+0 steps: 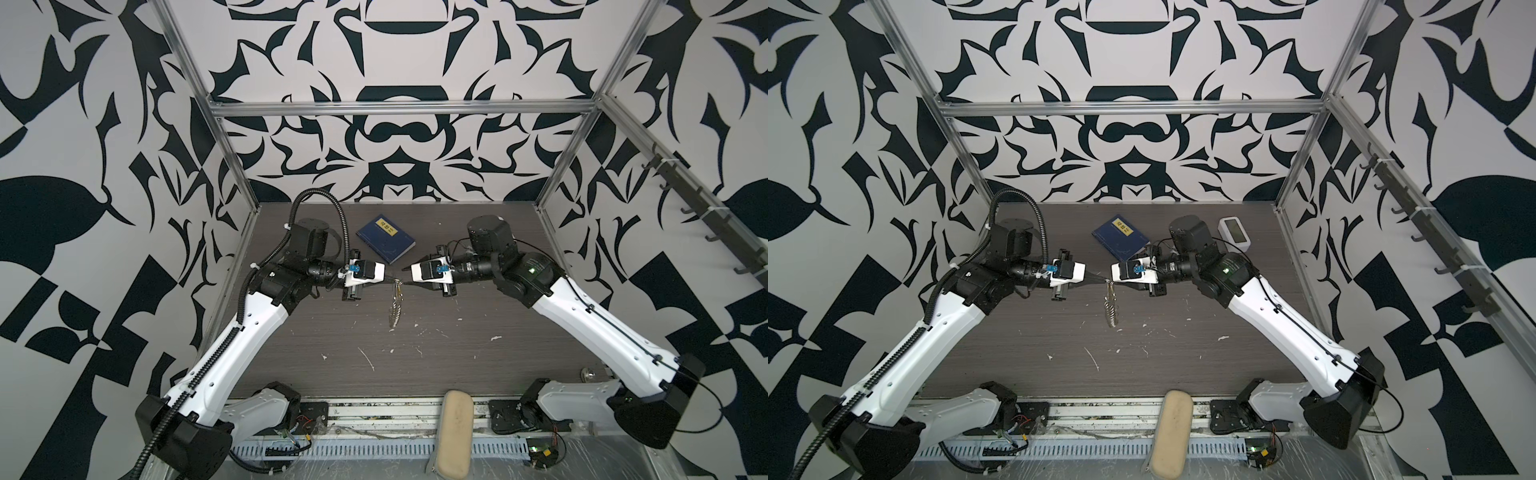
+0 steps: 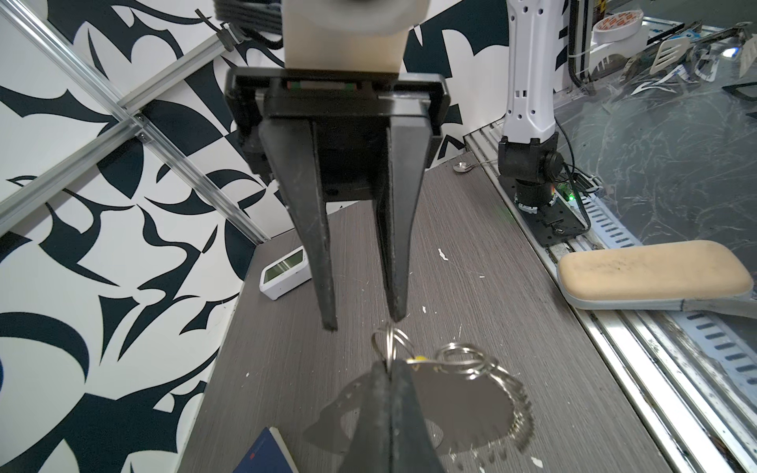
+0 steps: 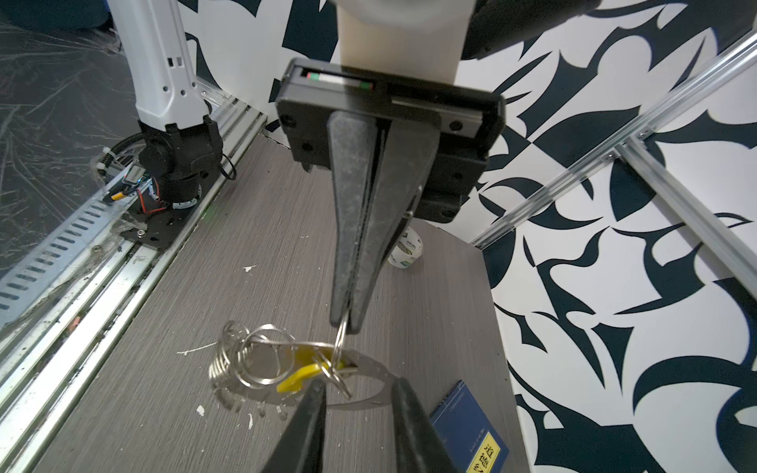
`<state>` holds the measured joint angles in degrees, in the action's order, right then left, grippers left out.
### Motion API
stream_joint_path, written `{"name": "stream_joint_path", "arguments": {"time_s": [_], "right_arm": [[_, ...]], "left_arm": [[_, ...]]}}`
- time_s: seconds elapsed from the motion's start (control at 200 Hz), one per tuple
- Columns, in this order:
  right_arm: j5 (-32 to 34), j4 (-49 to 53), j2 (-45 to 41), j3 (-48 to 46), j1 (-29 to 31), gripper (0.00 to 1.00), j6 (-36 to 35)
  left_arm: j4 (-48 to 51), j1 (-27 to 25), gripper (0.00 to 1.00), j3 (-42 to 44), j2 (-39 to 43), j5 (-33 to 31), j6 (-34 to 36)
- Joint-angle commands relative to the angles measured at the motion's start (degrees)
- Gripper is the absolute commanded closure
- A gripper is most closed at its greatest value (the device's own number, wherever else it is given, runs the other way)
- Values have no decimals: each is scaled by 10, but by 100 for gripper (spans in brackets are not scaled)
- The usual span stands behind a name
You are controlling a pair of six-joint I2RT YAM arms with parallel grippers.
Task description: Remove the keys from the keyring
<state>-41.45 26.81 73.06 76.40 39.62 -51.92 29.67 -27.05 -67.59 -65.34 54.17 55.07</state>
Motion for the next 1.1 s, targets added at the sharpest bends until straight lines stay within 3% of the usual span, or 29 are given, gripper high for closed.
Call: {"name": "stream_joint_path", "arguments": {"time_s": [0.0,0.16,0.455,1.1], "right_arm": [[-15,26,3,31,7,71,-19],[-3,47,11,41,13,77,-32],[16,66,9,48,18,100,-44],[25,74,-13,74,13,100,-25]], "left_arm": [[14,2,100,-15,7,21,11],[14,2,100,-15,9,20,9],[12,1,100,-12,10,19,8],[18,1,100,5,29,-1,14]]}}
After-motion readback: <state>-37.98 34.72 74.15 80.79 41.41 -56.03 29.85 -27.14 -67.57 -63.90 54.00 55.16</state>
